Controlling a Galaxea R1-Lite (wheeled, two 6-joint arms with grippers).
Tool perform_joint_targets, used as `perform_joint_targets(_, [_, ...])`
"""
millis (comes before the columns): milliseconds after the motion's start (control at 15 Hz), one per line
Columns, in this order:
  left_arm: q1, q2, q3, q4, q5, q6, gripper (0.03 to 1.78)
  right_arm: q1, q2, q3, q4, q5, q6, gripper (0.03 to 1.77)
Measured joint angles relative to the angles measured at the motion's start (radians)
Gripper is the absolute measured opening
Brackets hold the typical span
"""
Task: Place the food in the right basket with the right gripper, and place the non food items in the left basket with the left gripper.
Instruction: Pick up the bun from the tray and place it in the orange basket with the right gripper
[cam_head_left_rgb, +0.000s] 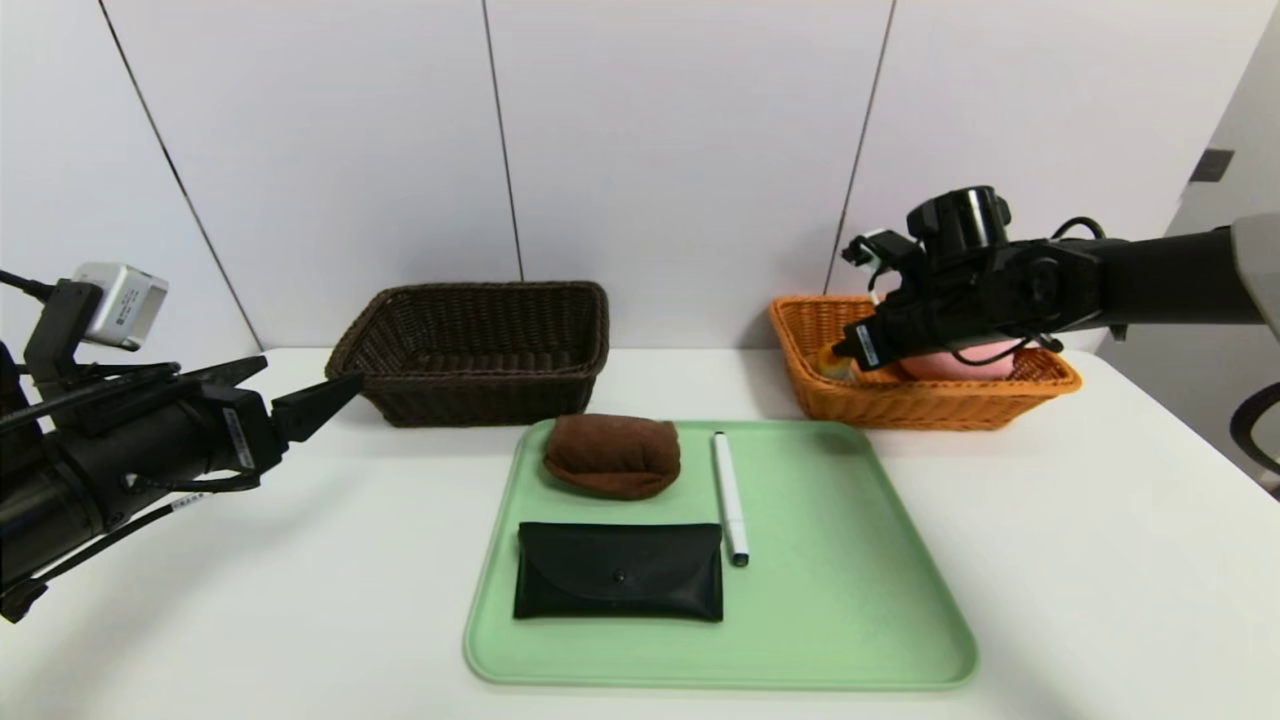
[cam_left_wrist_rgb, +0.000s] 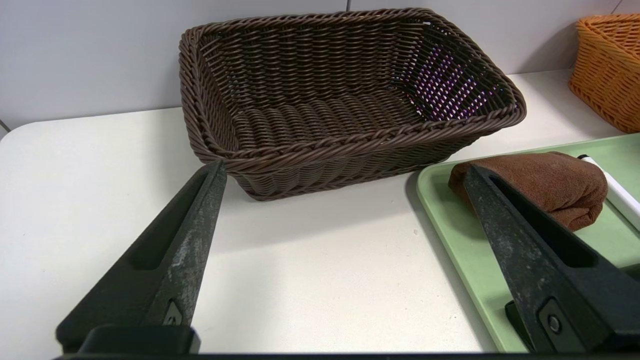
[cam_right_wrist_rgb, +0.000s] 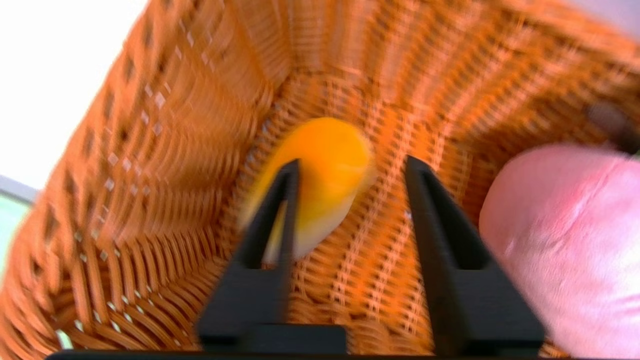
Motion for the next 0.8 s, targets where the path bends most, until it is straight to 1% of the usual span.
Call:
perform_joint_targets(133, [0.000,0.000,0.000,0.000,0.000,0.000,1.69,0.000,-0.001,0.000,0.000,-0.001,-0.002,1.03])
perform_joint_targets(333, [0.000,-0.004,0.004,0.000,0.000,0.001,1.69,0.000,-0.011,0.001,-0.001,-0.001,-0.001,1.25])
perform_joint_targets(533, [0.001,-0.009,0.006,-0.001,0.002,0.003,1.69,0.000,-0.052,0.007,-0.012,0.004,0.007,1.40])
perform_joint_targets(667, [0.001,-0.013,0.003,-0.002,0.002,0.005,1.69,0.000,-0.103,0.019,-0.019,0.009,0.013,1.47])
perform_joint_targets(800, [0.001,-0.015,0.001,-0.002,0.001,0.007,1.69,0.000,-0.177,0.073,-0.037,0.019,0.034,1.52])
